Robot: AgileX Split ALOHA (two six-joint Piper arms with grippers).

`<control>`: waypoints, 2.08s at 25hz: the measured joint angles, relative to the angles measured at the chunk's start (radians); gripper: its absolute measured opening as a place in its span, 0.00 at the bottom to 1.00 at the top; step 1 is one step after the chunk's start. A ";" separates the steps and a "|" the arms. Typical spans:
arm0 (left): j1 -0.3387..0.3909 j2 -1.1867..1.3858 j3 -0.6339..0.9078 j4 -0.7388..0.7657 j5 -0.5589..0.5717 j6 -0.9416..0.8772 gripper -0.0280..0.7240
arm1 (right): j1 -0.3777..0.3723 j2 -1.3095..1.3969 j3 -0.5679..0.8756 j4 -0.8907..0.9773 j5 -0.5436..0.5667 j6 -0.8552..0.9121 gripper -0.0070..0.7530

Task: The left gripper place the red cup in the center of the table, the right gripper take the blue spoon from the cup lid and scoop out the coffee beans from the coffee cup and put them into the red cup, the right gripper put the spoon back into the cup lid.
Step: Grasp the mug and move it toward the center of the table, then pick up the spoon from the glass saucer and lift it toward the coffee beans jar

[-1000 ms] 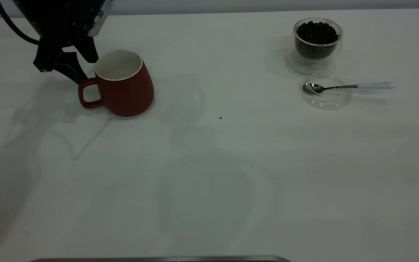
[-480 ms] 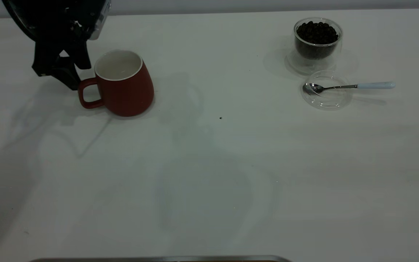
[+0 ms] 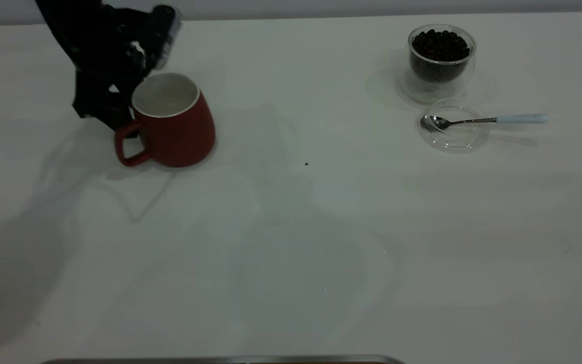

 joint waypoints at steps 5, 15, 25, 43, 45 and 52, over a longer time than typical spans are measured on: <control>-0.040 0.010 0.000 0.002 -0.016 -0.023 0.82 | 0.000 0.000 0.000 0.000 0.000 0.001 0.70; -0.114 0.010 0.000 -0.001 -0.102 -0.109 0.82 | 0.000 0.000 0.000 0.000 0.000 0.000 0.70; -0.148 0.016 0.000 -0.080 -0.160 -0.105 0.82 | 0.000 0.000 0.000 0.000 0.000 0.001 0.70; -0.072 -0.091 0.000 0.151 -0.001 -0.451 0.82 | 0.000 0.000 0.000 0.000 0.000 0.001 0.70; -0.042 -0.141 0.000 0.173 0.077 -0.530 0.82 | 0.000 0.000 0.000 0.000 0.000 0.000 0.70; 0.010 -0.420 0.000 0.164 0.357 -0.708 0.82 | 0.000 0.000 0.000 0.000 0.000 0.001 0.70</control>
